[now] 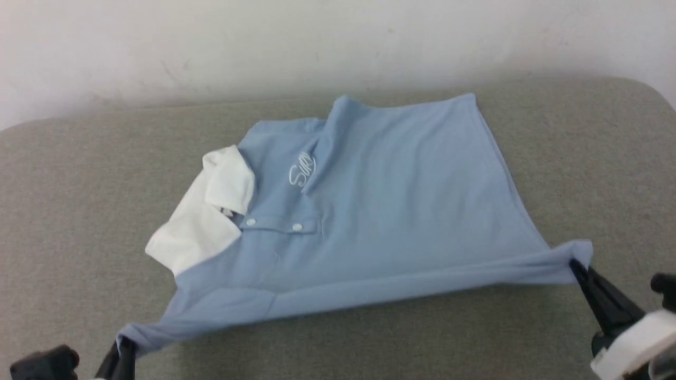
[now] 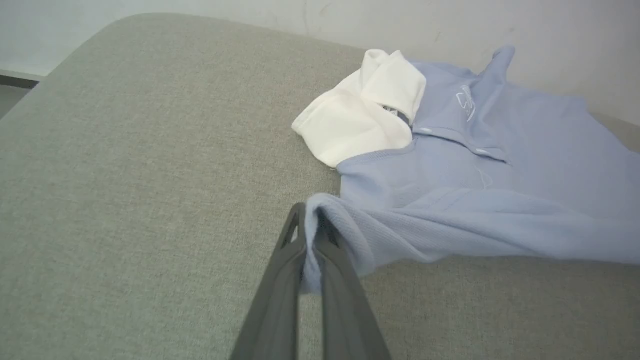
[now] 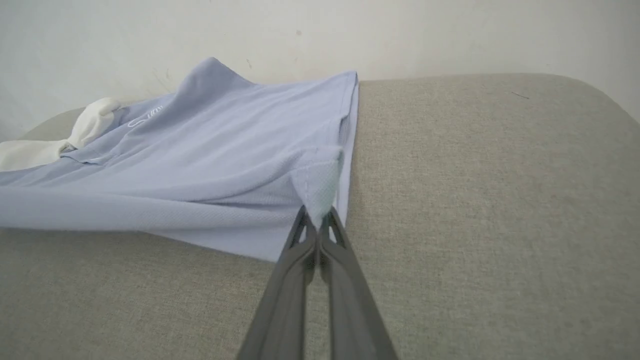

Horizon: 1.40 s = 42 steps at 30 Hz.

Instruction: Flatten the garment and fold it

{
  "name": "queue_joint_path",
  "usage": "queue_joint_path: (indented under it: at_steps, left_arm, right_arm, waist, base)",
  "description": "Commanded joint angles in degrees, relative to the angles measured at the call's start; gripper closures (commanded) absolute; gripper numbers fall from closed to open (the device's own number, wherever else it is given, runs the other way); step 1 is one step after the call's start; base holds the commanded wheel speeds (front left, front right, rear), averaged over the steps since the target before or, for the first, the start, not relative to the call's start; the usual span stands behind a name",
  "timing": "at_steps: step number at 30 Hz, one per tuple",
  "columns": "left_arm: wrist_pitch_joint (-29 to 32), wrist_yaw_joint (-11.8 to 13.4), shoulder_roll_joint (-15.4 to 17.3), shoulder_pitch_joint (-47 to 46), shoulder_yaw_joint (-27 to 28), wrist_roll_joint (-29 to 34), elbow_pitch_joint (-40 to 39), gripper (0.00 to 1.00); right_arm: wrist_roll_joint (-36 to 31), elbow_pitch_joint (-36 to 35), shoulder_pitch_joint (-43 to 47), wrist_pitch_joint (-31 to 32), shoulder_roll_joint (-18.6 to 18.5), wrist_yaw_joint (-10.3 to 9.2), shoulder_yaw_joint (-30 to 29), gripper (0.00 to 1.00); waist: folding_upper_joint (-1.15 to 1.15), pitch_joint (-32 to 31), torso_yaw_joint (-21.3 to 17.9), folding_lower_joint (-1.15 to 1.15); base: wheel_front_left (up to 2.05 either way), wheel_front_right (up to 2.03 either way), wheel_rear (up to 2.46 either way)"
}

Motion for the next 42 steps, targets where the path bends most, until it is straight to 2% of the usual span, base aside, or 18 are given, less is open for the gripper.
queue_joint_path:
  at_steps: [1, 4, 7, 12, 18, 26, 28, 29, 30, 31, 32, 34, 35, 38, 42]
  left_arm:
    - [1.46, 1.87, 0.80, 2.17, 1.16, -0.21, -0.67, 1.00]
    - [3.41, 2.49, 1.42, 3.66, 1.32, -0.43, -3.11, 1.00]
    - [3.76, 2.42, 2.22, 2.82, 1.69, -0.21, -4.05, 1.00]
    - [4.80, -0.33, 3.60, -5.98, 0.18, -1.34, -1.80, 1.00]
    - [4.69, -4.80, 3.69, -20.77, -3.63, -1.93, 8.09, 1.00]
    - [1.82, -8.98, 0.45, -34.34, -7.62, -2.18, 24.64, 1.00]
    - [0.91, -10.12, -0.49, -36.65, -8.33, -2.49, 28.49, 1.00]
    - [0.11, -10.66, -0.85, -37.72, -8.66, -2.39, 30.33, 1.00]
    - [-0.40, -11.30, -1.31, -38.61, -9.10, -2.46, 32.24, 1.00]
    - [-0.58, -11.99, -1.87, -39.29, -9.54, -2.81, 34.11, 1.00]
    - [-1.08, -12.53, -2.25, -39.95, -9.83, -2.91, 35.69, 1.00]
    - [-2.26, -13.36, -2.94, -40.91, -10.03, -3.24, 38.30, 0.49]
    - [-2.80, -13.73, -3.14, -41.18, -10.01, -3.45, 39.35, 0.00]
    - [-4.35, -14.26, -3.18, -41.02, -9.66, -3.78, 40.89, 0.00]
    - [-4.00, -13.97, -1.57, -39.09, -8.75, -4.19, 39.32, 0.00]
  right_arm:
    - [-1.50, -1.54, 3.49, 1.50, 1.12, -0.60, -4.05, 1.00]
    - [-4.92, -6.55, 8.95, 5.23, 4.24, -0.60, -9.57, 1.00]
    - [-7.02, -10.44, 11.12, 7.71, 6.40, -0.60, -12.60, 1.00]
    - [-10.41, -15.52, 8.99, 13.95, 10.59, -0.60, -16.14, 1.00]
    - [-11.93, -9.52, -1.10, 17.91, 11.01, -0.60, -13.32, 1.00]
    - [-11.29, 2.42, -11.91, 17.19, 10.52, -0.60, -7.41, 1.00]
    - [-10.56, 5.53, -14.00, 16.84, 10.67, -0.60, -5.70, 0.65]
    - [-10.13, 7.19, -15.03, 16.69, 10.69, -0.60, -4.66, 0.51]
    - [-9.90, 8.71, -15.98, 16.36, 10.66, -0.60, -3.56, 0.11]
    - [-9.62, 10.07, -16.77, 15.89, 10.76, -0.60, -2.59, 0.00]
    - [-9.21, 11.37, -17.43, 15.48, 10.87, -0.60, -1.63, 0.00]
    - [-8.59, 13.26, -18.58, 13.70, 10.77, -0.60, 0.20, 0.00]
    - [-8.29, 13.90, -18.95, 12.38, 10.64, -0.60, 0.93, 0.00]
    - [-7.91, 14.12, -18.85, 7.44, 10.26, -0.60, 2.10, 0.00]
    - [-8.64, 11.70, -16.39, 2.08, 9.83, -0.60, 1.36, 0.00]
  waist:
    - [0.00, -1.17, 1.19, 0.01]
    - [0.00, -1.12, 1.64, 0.01]
    - [0.00, -0.65, 1.73, 0.01]
    - [0.00, 1.99, 1.18, 0.01]
    - [0.00, 5.92, 0.31, 0.01]
    - [0.00, 9.91, -0.27, 0.01]
    - [0.00, 10.64, -0.43, 0.01]
    - [0.00, 10.95, -0.54, 0.01]
    - [0.00, 11.13, -0.64, 0.01]
    - [0.00, 11.20, -0.72, 0.01]
    - [0.00, 11.23, -0.78, 0.01]
    - [0.00, 11.03, -0.84, 0.01]
    - [0.00, 10.76, -0.83, 0.01]
    - [0.00, 9.30, -0.71, 0.01]
    - [0.00, 6.76, -0.68, 0.01]
  base:
    - [0.00, 0.00, 0.00]
    - [0.00, 0.00, 0.00]
    - [0.00, 0.00, 0.00]
    - [0.00, 0.00, 0.00]
    - [0.00, 0.00, 0.00]
    - [0.00, 0.00, 0.00]
    - [0.00, 0.00, 0.00]
    - [0.00, 0.00, 0.00]
    - [0.00, 0.00, 0.00]
    - [0.00, 0.00, 0.00]
    - [0.00, 0.00, 0.00]
    - [0.00, 0.00, 0.00]
    - [0.00, 0.00, 0.00]
    - [0.00, 0.00, 0.00]
    - [0.00, 0.00, 0.00]
